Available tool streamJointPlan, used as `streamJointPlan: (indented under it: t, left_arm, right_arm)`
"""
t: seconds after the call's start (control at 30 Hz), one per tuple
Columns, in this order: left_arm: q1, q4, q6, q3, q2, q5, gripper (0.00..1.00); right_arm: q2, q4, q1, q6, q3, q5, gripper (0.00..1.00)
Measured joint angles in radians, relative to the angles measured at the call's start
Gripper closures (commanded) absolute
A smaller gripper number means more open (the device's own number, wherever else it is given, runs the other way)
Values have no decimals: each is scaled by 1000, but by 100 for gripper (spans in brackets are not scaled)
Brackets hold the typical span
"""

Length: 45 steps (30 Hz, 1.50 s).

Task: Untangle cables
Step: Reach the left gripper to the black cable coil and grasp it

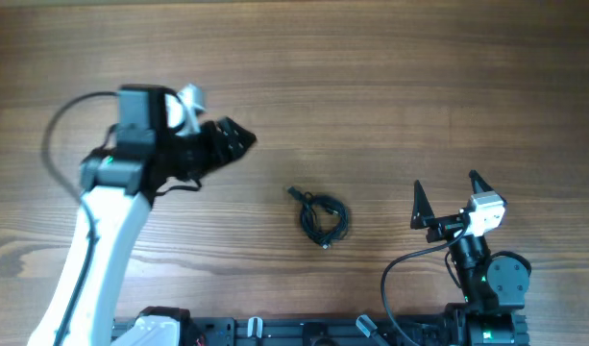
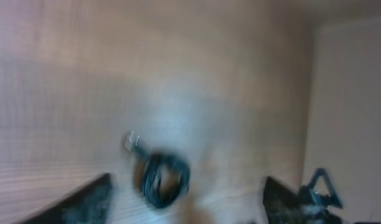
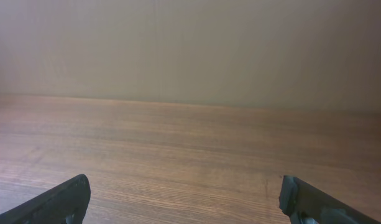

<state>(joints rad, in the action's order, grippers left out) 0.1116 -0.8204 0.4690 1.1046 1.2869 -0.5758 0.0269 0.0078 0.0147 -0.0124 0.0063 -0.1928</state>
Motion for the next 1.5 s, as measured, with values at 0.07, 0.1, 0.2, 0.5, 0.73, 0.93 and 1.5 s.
streamJointPlan:
  t: [0.07,0.1,0.2,0.5,0.73,0.93,1.5]
  left_arm:
    - [70,-58,13,-1,68,46,31]
    - [126,-79,32,-1,93,103,30]
    - [289,-97,105,-1,137,287,30]
    - [579,-62,320,0,331,536,53]
    - [617,-56,432,0,432,552,62]
    - [653,-31,462,0,456,552,60]
    - [713,-9,517,2,546,549,81]
  right_arm:
    - [0,0,0,0,0,0,0]
    - [0,0,0,0,0,0,0]
    - [0,0,0,0,0,1,0]
    - [0,0,0,0,0,3,0]
    - [0,0,0,0,0,3,0]
    - [0,0,0,0,0,3,0]
    - [0,0,0,0,0,3,0]
